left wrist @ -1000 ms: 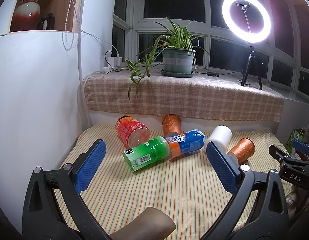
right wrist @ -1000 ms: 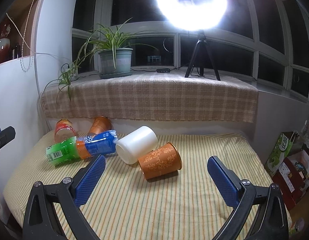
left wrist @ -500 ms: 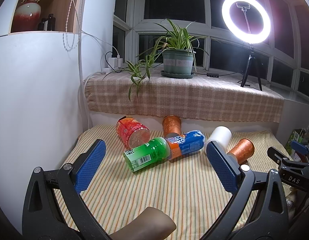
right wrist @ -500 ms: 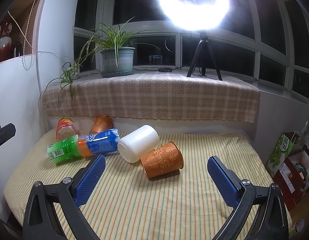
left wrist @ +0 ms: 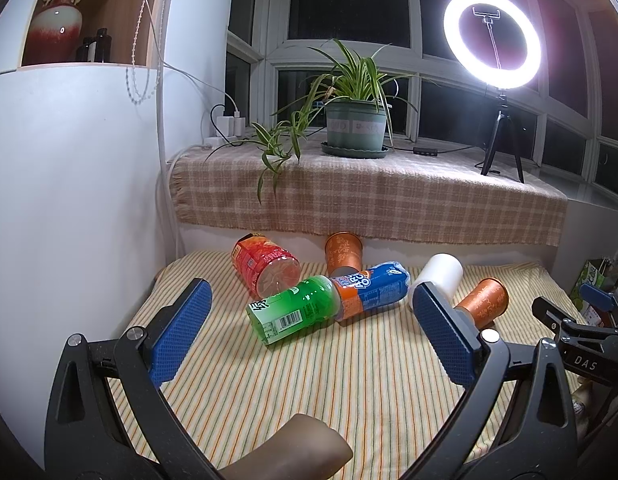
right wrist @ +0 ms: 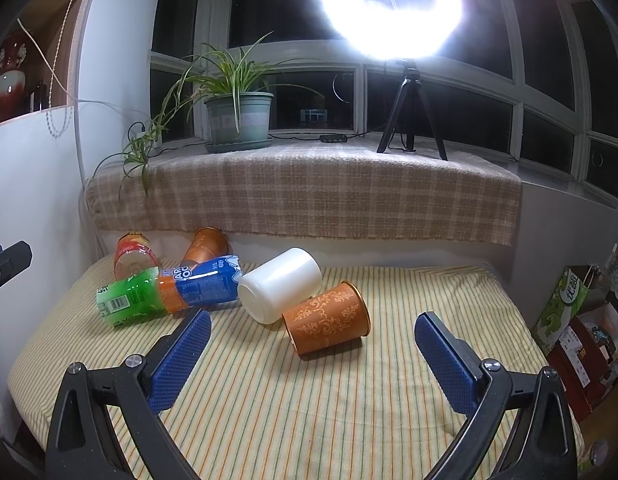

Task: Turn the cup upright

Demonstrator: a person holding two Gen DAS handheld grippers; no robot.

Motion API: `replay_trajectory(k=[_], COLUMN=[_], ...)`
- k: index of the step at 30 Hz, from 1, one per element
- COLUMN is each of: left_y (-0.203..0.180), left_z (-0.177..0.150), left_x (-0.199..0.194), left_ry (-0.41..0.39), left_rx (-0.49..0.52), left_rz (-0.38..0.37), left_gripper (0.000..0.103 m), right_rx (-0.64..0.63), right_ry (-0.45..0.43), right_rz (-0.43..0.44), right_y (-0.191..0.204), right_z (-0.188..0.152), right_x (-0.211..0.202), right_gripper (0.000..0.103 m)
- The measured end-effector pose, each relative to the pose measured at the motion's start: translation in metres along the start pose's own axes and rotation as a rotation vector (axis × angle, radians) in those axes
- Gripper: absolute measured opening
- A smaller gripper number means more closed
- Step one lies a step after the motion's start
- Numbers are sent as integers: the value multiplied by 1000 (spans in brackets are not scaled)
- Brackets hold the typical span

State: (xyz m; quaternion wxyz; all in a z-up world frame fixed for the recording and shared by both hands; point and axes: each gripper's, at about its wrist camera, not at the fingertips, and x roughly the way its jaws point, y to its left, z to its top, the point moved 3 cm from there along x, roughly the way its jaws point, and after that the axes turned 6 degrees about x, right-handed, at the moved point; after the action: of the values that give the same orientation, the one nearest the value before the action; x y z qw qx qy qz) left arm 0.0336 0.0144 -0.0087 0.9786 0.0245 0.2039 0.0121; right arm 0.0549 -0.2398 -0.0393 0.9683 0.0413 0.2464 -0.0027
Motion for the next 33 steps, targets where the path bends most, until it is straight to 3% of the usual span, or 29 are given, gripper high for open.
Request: replay_trajectory(k=[22, 33], left_y=[7, 22], left_z=[-2, -11], left_x=[-1, -2], left_ry=[6, 16], left_rx=[-9, -10], left_rz=[22, 60], left_gripper=[102, 102], right_rx=[-77, -187], right_ry=[12, 7], right_rz=[67, 186], right_y=[20, 49], right_z=[4, 18], right_x=[13, 39], right_gripper=[103, 103])
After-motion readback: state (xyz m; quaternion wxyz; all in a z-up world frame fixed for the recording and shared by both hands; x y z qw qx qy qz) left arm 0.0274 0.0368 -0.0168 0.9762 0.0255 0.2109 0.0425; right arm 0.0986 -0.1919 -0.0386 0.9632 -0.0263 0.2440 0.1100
